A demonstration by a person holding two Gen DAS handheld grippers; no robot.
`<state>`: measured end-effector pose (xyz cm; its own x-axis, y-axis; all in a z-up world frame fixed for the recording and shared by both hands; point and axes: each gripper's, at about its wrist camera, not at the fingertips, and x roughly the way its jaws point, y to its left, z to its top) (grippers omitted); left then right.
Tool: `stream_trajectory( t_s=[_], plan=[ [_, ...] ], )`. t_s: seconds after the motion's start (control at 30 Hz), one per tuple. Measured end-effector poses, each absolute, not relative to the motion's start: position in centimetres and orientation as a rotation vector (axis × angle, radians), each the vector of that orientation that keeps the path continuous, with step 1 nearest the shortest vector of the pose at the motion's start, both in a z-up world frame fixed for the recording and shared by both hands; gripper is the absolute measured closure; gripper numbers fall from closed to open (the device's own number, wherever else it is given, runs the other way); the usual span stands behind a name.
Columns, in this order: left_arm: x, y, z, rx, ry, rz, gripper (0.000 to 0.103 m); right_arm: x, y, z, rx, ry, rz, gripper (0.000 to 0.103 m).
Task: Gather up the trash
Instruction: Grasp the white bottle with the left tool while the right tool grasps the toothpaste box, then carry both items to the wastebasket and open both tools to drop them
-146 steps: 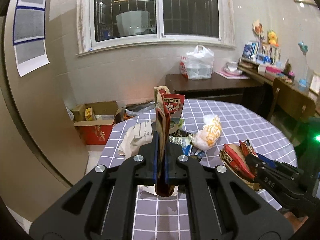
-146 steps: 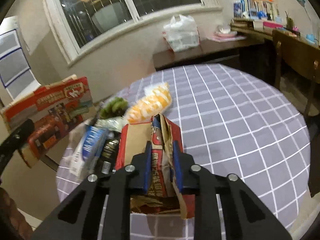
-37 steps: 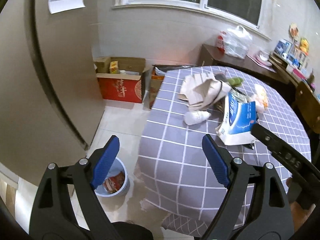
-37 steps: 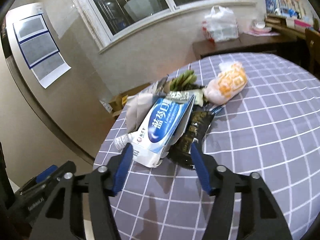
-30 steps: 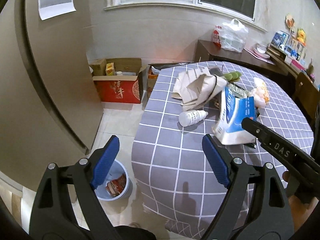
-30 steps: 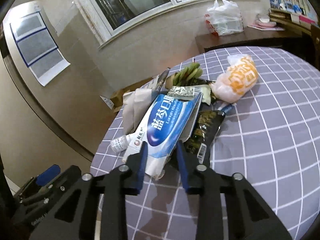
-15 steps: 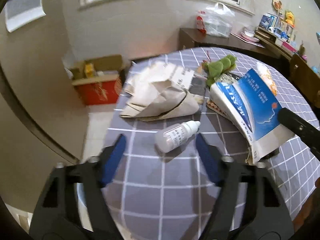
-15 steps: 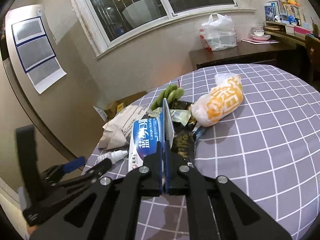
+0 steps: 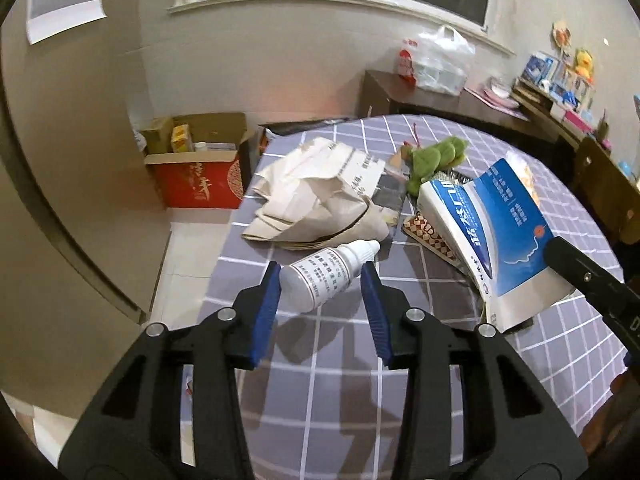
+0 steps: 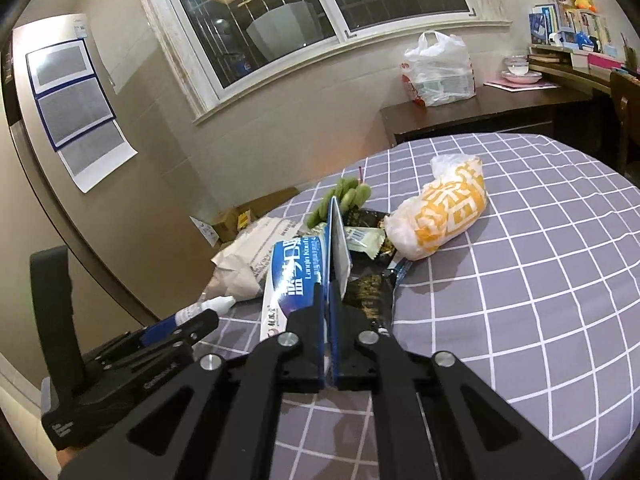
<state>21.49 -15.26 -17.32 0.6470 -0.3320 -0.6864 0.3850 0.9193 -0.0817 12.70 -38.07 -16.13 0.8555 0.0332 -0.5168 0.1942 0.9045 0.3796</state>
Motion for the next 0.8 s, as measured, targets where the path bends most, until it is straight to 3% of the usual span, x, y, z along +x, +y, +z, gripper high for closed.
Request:
stream_trajectory(
  t_s=[0.47, 0.8],
  plan=[
    [16.4, -6.5, -12.1, -0.037, 0.647, -0.341, 0.063, 10.0, -30.4, -10.9, 0.351, 0.475, 0.009, 0.1],
    [17.4, 6.2, -13.7, -0.117, 0.67, -0.115, 0.063, 14.0, -19.7, -11.7, 0.277, 0.554, 0.184, 0.1]
  ],
)
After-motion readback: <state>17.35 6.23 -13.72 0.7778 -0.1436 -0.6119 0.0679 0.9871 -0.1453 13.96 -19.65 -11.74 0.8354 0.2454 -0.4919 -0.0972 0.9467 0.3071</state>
